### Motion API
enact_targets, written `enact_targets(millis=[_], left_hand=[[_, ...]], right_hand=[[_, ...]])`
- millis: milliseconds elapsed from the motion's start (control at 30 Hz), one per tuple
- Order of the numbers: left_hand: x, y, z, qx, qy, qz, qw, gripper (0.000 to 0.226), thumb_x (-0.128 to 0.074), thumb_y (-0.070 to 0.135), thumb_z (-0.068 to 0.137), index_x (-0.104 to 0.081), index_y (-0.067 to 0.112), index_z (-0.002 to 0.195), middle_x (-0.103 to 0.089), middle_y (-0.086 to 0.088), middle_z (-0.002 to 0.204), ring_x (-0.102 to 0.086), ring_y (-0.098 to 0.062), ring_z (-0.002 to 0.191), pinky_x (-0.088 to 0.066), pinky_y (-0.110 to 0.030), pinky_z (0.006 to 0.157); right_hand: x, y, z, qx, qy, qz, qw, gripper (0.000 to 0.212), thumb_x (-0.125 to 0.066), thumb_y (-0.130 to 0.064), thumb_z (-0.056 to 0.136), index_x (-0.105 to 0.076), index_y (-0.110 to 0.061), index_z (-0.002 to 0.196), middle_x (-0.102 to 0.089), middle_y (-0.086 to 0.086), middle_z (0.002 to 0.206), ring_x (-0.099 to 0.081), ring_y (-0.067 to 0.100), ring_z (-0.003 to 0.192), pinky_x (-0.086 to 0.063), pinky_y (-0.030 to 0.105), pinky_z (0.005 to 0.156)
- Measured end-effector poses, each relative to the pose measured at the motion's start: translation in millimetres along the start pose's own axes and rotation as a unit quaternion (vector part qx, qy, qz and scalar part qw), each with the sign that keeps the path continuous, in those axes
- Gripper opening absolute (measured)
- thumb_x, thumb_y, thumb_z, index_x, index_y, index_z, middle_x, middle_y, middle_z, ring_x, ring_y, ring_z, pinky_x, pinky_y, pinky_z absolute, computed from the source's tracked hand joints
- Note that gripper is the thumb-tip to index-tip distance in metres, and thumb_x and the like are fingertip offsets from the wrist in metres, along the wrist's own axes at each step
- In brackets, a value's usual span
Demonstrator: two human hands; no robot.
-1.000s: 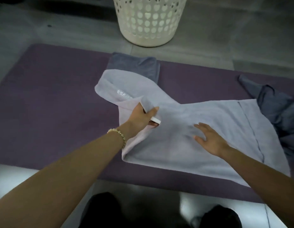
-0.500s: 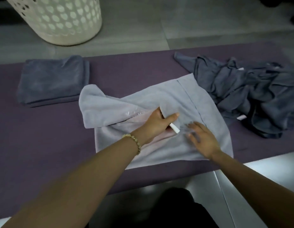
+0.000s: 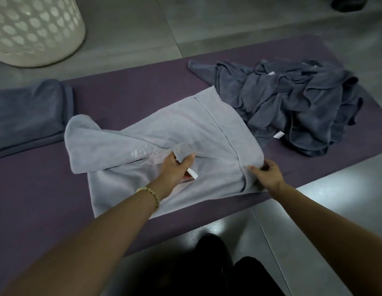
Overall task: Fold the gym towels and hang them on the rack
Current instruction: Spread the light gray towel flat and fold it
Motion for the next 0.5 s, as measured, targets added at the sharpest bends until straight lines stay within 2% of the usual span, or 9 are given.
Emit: enact_targets(millis=[100, 200, 267, 333, 400, 500], left_hand=[[4.3, -0.1, -2.5, -0.001, 0.004, -0.009, 1.000, 0.018, -0.063, 0.021, 0.090, -0.058, 0.010, 0.104, -0.063, -0.004, 0.089, -0.063, -0.014, 0.077, -0.053, -0.021, 0.049], [11.7, 1.4, -1.9, -0.010, 0.007, 0.000, 1.000, 0.028, -0.064, 0.023, 0.090, -0.057, 0.007, 0.112, -0.064, -0.006, 0.092, -0.063, -0.014, 0.078, -0.053, -0.020, 0.049], [14.7, 4.4, -2.9, -0.019, 0.005, 0.004, 1.000, 0.029, -0.064, 0.024, 0.090, -0.057, 0.009, 0.113, -0.064, -0.008, 0.095, -0.064, -0.014, 0.078, -0.052, -0.019, 0.050], [18.6, 7.1, -2.7, -0.032, 0.011, 0.012, 0.999, 0.026, -0.064, 0.024, 0.090, -0.057, 0.012, 0.112, -0.065, -0.005, 0.094, -0.064, -0.012, 0.078, -0.052, -0.018, 0.052], [24.3, 12.2, -5.0, -0.050, 0.013, 0.020, 0.998, 0.019, -0.060, 0.025, 0.093, -0.058, 0.016, 0.109, -0.066, -0.001, 0.092, -0.064, -0.010, 0.078, -0.055, -0.019, 0.056], [43.6, 24.1, -8.3, -0.064, 0.018, 0.000, 0.998, 0.015, -0.053, 0.029, 0.097, -0.062, 0.017, 0.100, -0.068, 0.002, 0.084, -0.064, -0.008, 0.075, -0.053, -0.018, 0.059]], right_hand=[[3.2, 0.3, 3.2, -0.036, 0.012, 0.008, 0.999, 0.058, -0.076, -0.017, 0.080, -0.052, 0.002, 0.128, -0.060, 0.016, 0.121, -0.052, 0.023, 0.097, -0.041, 0.030, 0.080], [6.5, 0.0, -4.1, -0.080, -0.001, 0.025, 0.996, 0.052, -0.076, -0.019, 0.080, -0.056, 0.007, 0.120, -0.060, 0.018, 0.118, -0.055, 0.031, 0.105, -0.042, 0.033, 0.081], [7.2, -3.7, -13.2, -0.078, -0.021, 0.025, 0.996, 0.050, -0.078, -0.024, 0.079, -0.059, 0.002, 0.117, -0.061, 0.017, 0.120, -0.057, 0.032, 0.106, -0.045, 0.035, 0.082], [5.2, -12.7, -20.5, -0.042, -0.041, 0.023, 0.998, 0.040, -0.077, -0.026, 0.079, -0.061, -0.005, 0.108, -0.063, 0.013, 0.114, -0.059, 0.027, 0.096, -0.046, 0.034, 0.077], [-1.4, -33.7, -30.9, 0.026, -0.077, 0.008, 0.997, 0.033, -0.072, -0.025, 0.084, -0.061, -0.005, 0.107, -0.066, 0.011, 0.111, -0.062, 0.025, 0.097, -0.050, 0.030, 0.075], [-23.0, -81.4, -57.0, 0.119, -0.147, -0.002, 0.982, 0.029, -0.068, -0.021, 0.088, -0.057, -0.006, 0.109, -0.066, 0.005, 0.098, -0.062, 0.016, 0.088, -0.050, 0.012, 0.064]])
Point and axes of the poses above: each hand's wrist, its own z-axis towards the middle knuckle, its own x-axis out of the back of the hand, y = z × x, the point moved 4 cm from there along z, towards the middle knuckle
